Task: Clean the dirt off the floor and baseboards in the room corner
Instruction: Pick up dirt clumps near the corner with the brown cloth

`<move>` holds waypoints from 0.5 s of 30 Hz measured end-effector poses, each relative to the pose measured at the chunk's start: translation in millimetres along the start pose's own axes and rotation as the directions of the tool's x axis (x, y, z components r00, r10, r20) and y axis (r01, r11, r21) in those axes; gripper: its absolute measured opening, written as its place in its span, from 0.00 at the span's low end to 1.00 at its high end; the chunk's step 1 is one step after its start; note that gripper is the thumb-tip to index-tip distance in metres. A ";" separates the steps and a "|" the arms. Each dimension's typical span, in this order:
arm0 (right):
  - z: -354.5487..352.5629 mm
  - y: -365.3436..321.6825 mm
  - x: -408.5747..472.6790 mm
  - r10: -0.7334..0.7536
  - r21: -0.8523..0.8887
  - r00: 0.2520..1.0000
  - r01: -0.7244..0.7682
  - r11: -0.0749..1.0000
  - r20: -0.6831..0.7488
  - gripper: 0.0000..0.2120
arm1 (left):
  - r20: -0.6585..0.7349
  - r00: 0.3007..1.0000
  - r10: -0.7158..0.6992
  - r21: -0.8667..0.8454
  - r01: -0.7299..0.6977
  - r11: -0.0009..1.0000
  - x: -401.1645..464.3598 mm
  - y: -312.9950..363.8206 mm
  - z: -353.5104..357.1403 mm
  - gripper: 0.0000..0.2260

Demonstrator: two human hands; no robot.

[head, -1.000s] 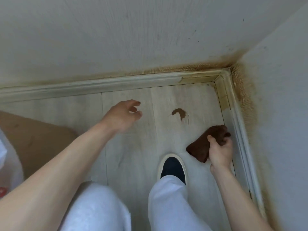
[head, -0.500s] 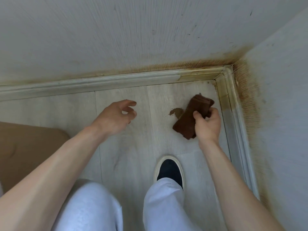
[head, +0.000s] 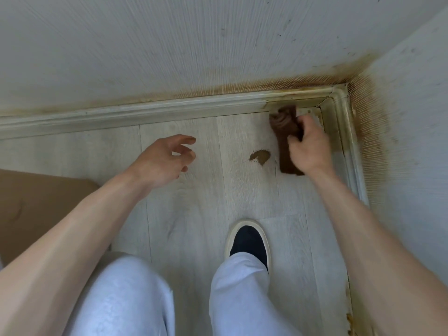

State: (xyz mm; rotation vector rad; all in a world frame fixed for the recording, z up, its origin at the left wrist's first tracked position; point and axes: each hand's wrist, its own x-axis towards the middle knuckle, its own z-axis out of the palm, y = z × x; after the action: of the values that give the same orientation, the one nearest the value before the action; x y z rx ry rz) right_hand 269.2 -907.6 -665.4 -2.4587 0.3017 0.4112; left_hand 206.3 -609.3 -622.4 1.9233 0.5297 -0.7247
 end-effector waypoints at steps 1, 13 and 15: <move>-10.7 3.4 9.0 -0.023 -0.022 1.000 0.023 1.000 -0.006 0.17 | 0.000 1.000 -0.007 -0.014 0.007 1.000 -0.5 -0.2 -1.2 0.14; 26.0 -20.2 19.7 -0.400 -0.225 0.760 0.568 0.792 0.512 0.22 | -0.013 1.000 -0.008 -0.042 0.007 0.999 -11.2 0.2 -10.4 0.14; 16.1 -26.7 31.6 -0.422 -0.245 0.780 0.570 0.785 0.463 0.23 | -0.015 1.000 -0.003 -0.040 0.002 0.999 -13.3 0.1 -12.5 0.14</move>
State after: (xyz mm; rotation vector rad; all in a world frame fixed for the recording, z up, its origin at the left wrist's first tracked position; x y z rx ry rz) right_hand 303.1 -880.5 -674.5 -2.6049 -0.6639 0.7496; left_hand 199.9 -598.8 -608.9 1.8922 0.5522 -0.6969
